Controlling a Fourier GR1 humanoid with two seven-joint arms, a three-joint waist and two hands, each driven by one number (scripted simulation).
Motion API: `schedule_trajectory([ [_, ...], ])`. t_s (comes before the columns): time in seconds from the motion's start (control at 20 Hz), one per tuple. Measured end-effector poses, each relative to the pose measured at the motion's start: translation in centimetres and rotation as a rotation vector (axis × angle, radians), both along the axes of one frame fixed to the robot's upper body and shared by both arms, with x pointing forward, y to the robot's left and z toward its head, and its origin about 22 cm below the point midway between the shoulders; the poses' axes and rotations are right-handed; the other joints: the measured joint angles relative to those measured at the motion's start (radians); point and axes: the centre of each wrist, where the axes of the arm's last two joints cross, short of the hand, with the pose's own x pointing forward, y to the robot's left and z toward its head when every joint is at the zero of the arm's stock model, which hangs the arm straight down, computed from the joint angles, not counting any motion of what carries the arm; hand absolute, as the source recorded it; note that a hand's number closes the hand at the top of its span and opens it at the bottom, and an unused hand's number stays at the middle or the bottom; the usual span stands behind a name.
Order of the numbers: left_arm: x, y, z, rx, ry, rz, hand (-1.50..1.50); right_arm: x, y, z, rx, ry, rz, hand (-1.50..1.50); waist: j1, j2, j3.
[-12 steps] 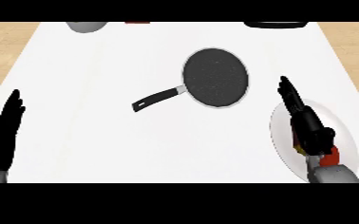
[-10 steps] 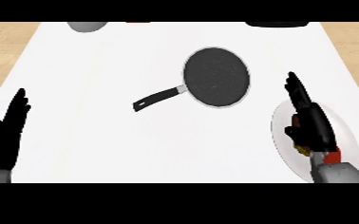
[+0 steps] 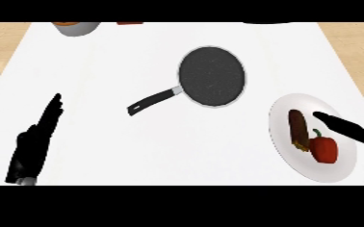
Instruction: Pick the sweet potato from the plate and place it in the pan
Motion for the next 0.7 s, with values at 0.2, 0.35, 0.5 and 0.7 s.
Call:
schedule_trajectory([
  [0.2,-0.3,-0.9,-0.2,-0.011,0.012,-0.044,0.00,-2.9,-1.5,0.2,-0.091,0.163,-0.126,-1.50,0.012,-0.001,0.000],
  [0.35,-0.3,-1.5,-0.3,-0.013,0.011,-0.061,0.00,-4.0,-2.3,1.8,-0.184,0.312,-0.130,-1.50,0.023,0.000,0.000],
  [0.5,0.1,-2.4,-0.2,-0.014,0.005,-0.072,0.00,-4.1,-1.4,3.8,-0.224,0.443,-0.095,-1.50,0.033,0.002,0.001],
  [0.7,0.1,-2.9,-0.3,-0.019,0.009,-0.091,0.00,-2.7,0.8,7.6,-0.230,0.582,-0.023,-1.50,0.053,0.004,0.003],
])
